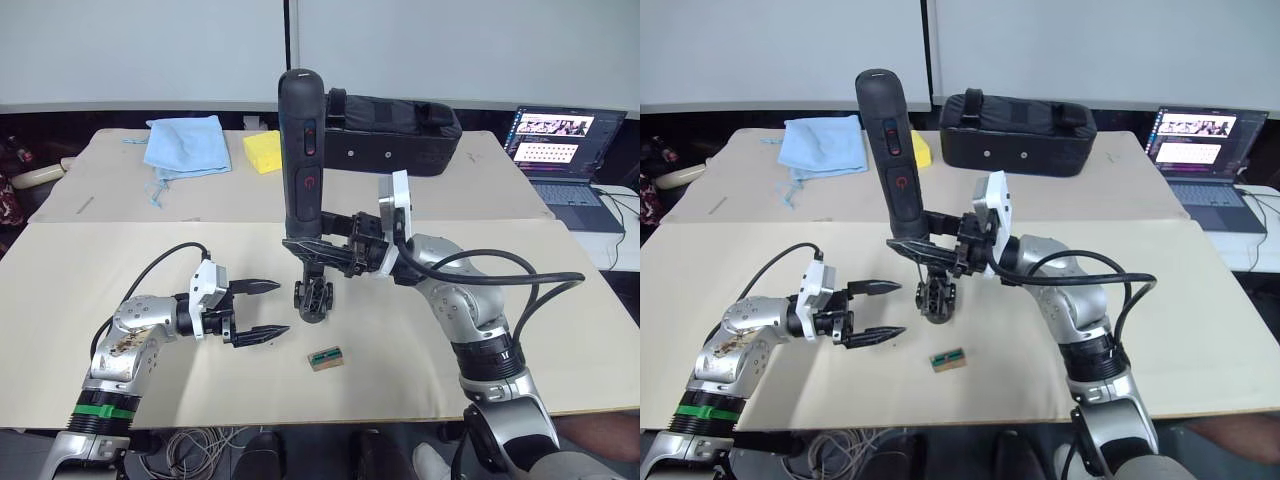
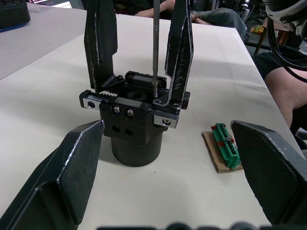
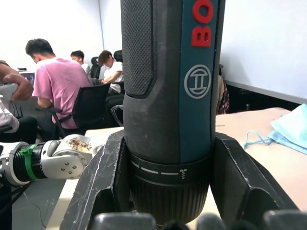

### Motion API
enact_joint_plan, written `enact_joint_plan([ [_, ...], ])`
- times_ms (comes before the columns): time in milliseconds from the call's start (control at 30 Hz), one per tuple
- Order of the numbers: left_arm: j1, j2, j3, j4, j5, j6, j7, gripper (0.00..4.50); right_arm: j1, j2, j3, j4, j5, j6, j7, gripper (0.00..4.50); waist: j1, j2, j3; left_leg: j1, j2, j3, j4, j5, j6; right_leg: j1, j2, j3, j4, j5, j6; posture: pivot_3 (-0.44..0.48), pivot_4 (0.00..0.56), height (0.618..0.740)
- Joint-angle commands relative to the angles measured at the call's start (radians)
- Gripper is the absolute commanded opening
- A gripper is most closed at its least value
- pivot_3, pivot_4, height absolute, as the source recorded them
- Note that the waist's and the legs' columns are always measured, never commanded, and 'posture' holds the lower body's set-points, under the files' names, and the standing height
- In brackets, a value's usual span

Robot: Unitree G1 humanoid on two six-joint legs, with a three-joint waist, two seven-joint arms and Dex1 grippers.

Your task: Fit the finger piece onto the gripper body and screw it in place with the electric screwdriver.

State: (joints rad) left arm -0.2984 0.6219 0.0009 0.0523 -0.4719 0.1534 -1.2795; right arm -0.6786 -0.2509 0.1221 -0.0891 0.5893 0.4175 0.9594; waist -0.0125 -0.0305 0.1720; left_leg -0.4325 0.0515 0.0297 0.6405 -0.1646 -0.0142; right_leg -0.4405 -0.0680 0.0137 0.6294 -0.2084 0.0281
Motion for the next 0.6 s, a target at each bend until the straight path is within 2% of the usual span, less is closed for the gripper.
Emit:
enact_joint_plan([
  [33,0.005,0.004,-0.002,-0.047,0.001,0.006,0.007,4.50,-0.005,0.009,-0.012,-0.035,0.003,-0.031,0.004,1.90,0.000,0.000,0.000,0.000,0.000,0.000,0.000,0.000,0.000,0.000,0.000,0.000,0.000,0.000,0.000,0.000,0.150,0.740],
  [600,0.004,-0.004,-0.017,-0.067,0.010,0.021,0.034,4.50,0.001,0.005,-0.022,-0.039,-0.005,-0.029,0.001,1.90,0.000,0.000,0.000,0.000,0.000,0.000,0.000,0.000,0.000,0.000,0.000,0.000,0.000,0.000,0.000,0.000,0.150,0.740],
])
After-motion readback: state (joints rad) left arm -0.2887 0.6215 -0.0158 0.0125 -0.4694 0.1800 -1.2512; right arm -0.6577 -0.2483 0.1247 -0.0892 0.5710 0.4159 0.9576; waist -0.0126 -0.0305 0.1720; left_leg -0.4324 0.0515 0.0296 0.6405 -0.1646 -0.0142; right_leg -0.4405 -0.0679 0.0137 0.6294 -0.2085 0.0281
